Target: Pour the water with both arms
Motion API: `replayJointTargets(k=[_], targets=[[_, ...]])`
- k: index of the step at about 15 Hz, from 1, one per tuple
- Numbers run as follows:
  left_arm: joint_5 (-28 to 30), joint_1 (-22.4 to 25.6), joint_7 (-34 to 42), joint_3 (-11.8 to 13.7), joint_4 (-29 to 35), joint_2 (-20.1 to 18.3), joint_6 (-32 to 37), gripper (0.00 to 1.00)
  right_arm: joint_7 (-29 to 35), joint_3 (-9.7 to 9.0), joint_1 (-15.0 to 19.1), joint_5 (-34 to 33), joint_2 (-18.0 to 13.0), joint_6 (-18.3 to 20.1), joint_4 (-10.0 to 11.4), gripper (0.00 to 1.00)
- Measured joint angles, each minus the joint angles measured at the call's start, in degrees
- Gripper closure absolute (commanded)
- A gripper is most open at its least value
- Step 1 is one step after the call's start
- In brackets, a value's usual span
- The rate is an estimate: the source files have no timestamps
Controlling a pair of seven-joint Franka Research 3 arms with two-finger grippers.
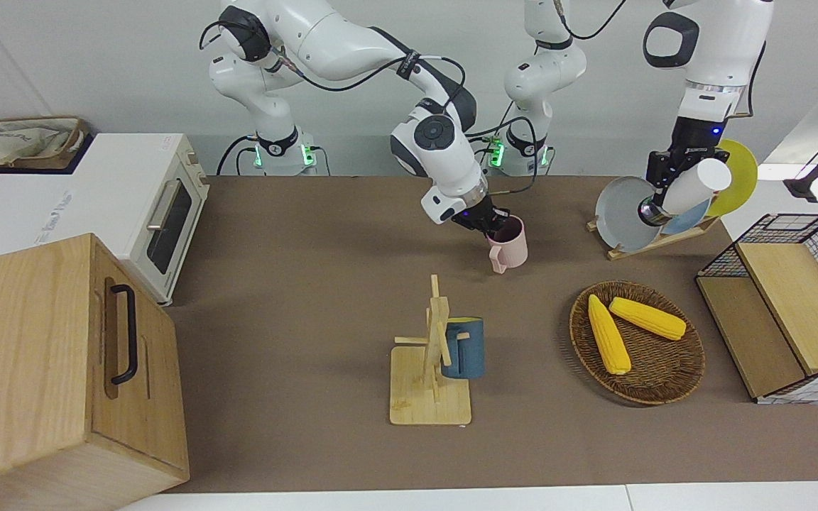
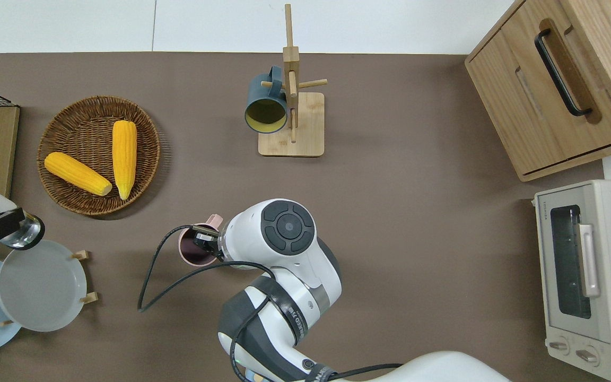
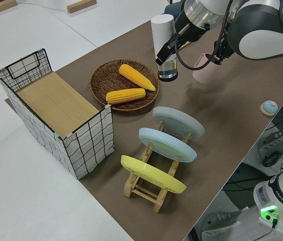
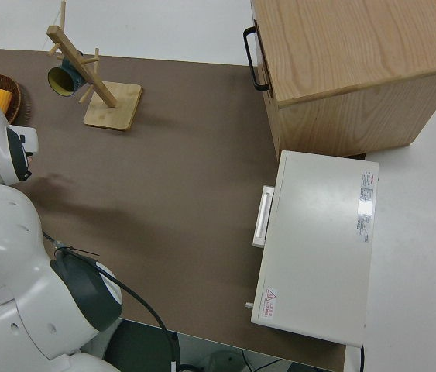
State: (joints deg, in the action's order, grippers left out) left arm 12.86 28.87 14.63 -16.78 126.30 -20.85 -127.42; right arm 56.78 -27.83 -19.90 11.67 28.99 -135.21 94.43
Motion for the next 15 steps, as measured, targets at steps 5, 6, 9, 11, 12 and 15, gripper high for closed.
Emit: replayJointTargets(k=[5,6,9,11,12,15], targets=[[0.07,-1.21,-0.6,-1.14,4.91,-3.41,0.0,1.0,1.06,0.22,-1.36,-1.39,2.22,-3.22,-0.03,1.0],[0.16,-1.51,-0.63,-1.1,5.51,-3.81,0.0,1.0,1.15,0.29,-1.45,-1.69,2.52,-3.25,-0.03,1.0],[0.42,-1.69,-0.64,-1.01,6.42,-4.51,0.0,1.0,1.16,0.65,-1.87,-1.99,3.34,-4.06,-0.04,0.992],[0.52,-1.69,-0.64,-0.87,6.46,-4.63,0.0,1.0,1.16,0.95,-2.09,-2.13,3.69,-4.52,-0.04,0.974],[0.54,-1.69,-0.64,-0.81,6.46,-4.64,0.0,1.0,1.16,1.23,-2.26,-2.24,3.76,-4.56,-0.05,0.967],[0.59,-1.69,-0.64,-0.7,6.48,-4.65,0.0,1.0,1.17,1.64,-2.48,-2.36,3.82,-4.6,-0.06,0.772]])
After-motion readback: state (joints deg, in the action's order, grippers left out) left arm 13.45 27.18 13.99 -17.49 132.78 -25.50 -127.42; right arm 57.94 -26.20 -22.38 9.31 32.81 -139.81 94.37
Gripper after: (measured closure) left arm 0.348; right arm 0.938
